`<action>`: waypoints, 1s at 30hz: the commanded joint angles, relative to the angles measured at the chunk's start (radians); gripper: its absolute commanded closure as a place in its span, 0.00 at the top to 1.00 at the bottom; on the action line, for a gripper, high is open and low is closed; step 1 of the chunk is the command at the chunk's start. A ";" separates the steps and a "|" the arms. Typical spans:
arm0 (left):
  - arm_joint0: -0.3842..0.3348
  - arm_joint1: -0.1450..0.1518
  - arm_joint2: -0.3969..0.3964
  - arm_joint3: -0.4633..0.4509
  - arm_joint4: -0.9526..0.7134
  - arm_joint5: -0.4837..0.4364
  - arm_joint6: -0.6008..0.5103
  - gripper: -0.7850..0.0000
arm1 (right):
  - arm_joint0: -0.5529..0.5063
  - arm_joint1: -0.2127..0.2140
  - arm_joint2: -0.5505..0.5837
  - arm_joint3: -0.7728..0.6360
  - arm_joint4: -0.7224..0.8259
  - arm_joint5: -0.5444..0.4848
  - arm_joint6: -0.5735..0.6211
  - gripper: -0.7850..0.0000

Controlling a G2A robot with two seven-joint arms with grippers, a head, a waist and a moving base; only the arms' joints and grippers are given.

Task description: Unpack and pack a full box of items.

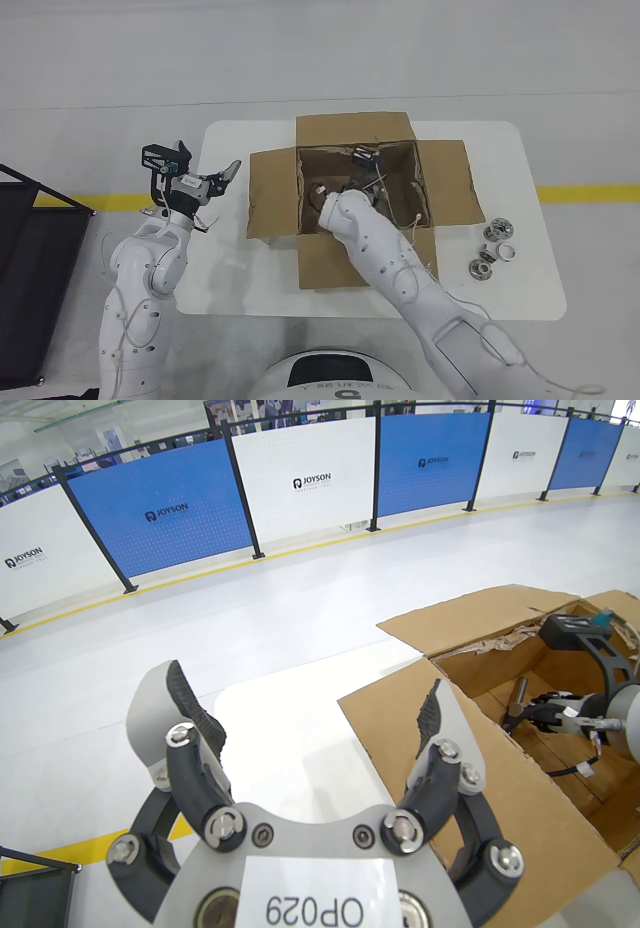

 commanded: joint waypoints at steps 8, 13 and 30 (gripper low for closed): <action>0.000 0.000 0.000 0.000 0.000 0.000 0.000 1.00 | 0.068 -0.030 -0.021 0.138 -0.018 0.010 0.075 0.63; 0.000 0.000 0.000 0.000 0.000 0.000 0.000 1.00 | 0.075 -0.034 0.000 0.146 -0.031 0.010 0.098 0.47; 0.000 0.000 0.000 0.000 0.000 0.000 0.000 1.00 | 0.000 -0.030 0.101 0.026 -0.191 0.010 0.204 0.43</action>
